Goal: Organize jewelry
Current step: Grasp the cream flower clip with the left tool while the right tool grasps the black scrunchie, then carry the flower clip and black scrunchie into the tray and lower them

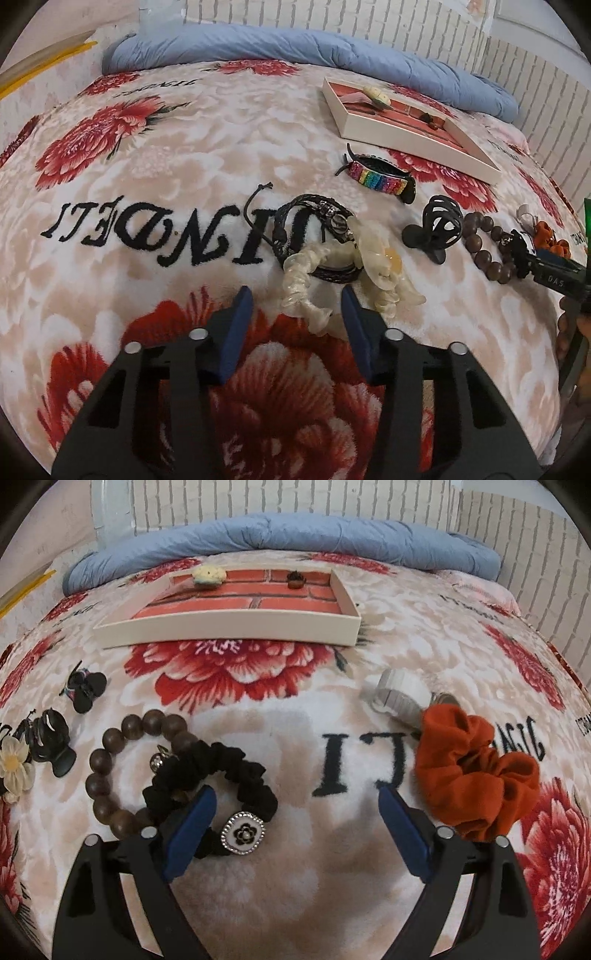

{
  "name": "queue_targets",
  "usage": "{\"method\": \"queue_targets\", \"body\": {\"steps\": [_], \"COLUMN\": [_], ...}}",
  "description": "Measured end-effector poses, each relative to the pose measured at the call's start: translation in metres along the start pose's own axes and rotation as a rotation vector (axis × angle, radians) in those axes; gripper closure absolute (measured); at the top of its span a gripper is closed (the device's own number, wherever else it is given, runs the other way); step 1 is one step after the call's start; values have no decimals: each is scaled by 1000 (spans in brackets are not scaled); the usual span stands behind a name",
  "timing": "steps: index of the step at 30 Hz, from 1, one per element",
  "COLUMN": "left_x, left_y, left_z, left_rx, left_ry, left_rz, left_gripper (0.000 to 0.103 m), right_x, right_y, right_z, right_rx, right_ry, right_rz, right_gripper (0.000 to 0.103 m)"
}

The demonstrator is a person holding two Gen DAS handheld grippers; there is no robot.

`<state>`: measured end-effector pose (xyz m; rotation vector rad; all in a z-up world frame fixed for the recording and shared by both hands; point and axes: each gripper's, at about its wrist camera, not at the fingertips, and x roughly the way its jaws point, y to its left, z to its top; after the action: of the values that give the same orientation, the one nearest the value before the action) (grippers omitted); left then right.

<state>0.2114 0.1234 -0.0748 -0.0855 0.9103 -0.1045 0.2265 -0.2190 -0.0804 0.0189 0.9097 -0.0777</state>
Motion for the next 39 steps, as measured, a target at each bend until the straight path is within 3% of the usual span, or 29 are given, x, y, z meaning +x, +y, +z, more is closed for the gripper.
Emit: {"method": "queue_targets", "body": {"steps": [4,14,19,30,39], "left_x": [1,3,0,-21,-65], "left_y": [-4,-7,-5,-5,-32], "left_z": [-1,-3,-5,-3,30], "left_rx": [17,22,9,-2,77], "left_ry": [3,2,-9,-88,-221], "left_rz": [3,39,43,52,21], "left_gripper": [75,83,92,96,96], "right_x": [0,-1,-7,-18,-36], "right_y": [4,9,9,-3,-11], "right_z": [-1,-2,-3,1,19], "right_rx": [-18,-46,-47,-5,0], "right_ry": [-2,-7,-28,-79,-162], "right_rz": [17,62,72,126,169], "right_gripper": [35,57,77,88,88]}}
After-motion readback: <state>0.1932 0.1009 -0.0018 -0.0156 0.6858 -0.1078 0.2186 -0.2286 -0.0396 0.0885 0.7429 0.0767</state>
